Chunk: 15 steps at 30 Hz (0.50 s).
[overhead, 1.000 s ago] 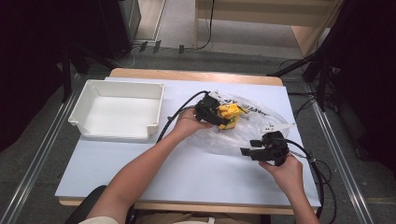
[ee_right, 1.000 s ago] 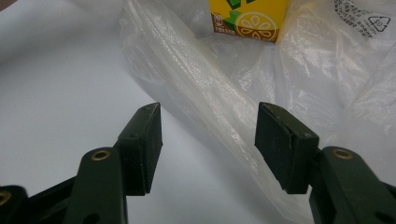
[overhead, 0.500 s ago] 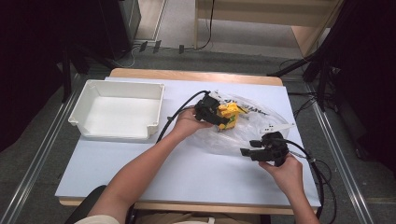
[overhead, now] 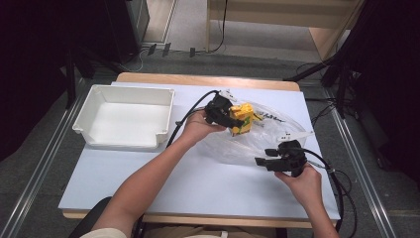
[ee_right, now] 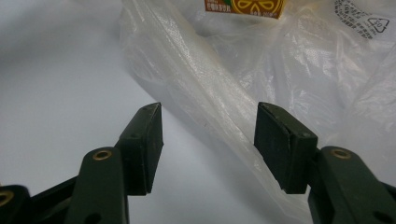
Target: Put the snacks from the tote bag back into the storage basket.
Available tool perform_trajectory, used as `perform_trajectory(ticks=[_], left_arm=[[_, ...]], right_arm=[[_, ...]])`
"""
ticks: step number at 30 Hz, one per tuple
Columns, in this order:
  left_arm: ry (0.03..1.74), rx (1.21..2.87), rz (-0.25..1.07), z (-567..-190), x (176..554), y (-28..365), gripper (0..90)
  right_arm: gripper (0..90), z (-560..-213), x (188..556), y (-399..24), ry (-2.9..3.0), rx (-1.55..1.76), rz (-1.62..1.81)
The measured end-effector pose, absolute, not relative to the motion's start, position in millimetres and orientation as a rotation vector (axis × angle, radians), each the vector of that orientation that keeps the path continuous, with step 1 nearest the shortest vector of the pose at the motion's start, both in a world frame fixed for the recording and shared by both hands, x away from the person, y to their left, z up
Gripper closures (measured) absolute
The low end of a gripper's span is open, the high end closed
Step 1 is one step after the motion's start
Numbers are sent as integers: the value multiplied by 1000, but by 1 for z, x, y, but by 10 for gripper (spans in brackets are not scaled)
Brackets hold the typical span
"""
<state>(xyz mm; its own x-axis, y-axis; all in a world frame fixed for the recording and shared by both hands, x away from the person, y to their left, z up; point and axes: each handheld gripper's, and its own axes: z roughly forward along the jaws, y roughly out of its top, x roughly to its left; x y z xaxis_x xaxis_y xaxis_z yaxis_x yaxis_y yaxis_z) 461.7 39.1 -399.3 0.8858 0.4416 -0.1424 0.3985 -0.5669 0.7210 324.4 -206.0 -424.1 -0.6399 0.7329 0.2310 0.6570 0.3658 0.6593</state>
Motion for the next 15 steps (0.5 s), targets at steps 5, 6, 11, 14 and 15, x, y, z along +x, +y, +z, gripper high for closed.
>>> perform_trajectory(ticks=[5,6,11,14,15], left_arm=[[622,2233,52,-390,461,42,526],[620,2232,48,-389,461,43,526],[628,2231,40,-380,460,46,526],[627,2223,28,-375,459,49,526],[627,2226,21,-374,458,49,526]], right_arm=[[435,-424,324,-206,2512,1285,1137],[435,-424,324,-206,2510,1283,1141],[435,-423,323,-206,2510,1276,1149],[435,-421,322,-207,2503,1272,1163],[435,-421,322,-207,2498,1269,1165]])
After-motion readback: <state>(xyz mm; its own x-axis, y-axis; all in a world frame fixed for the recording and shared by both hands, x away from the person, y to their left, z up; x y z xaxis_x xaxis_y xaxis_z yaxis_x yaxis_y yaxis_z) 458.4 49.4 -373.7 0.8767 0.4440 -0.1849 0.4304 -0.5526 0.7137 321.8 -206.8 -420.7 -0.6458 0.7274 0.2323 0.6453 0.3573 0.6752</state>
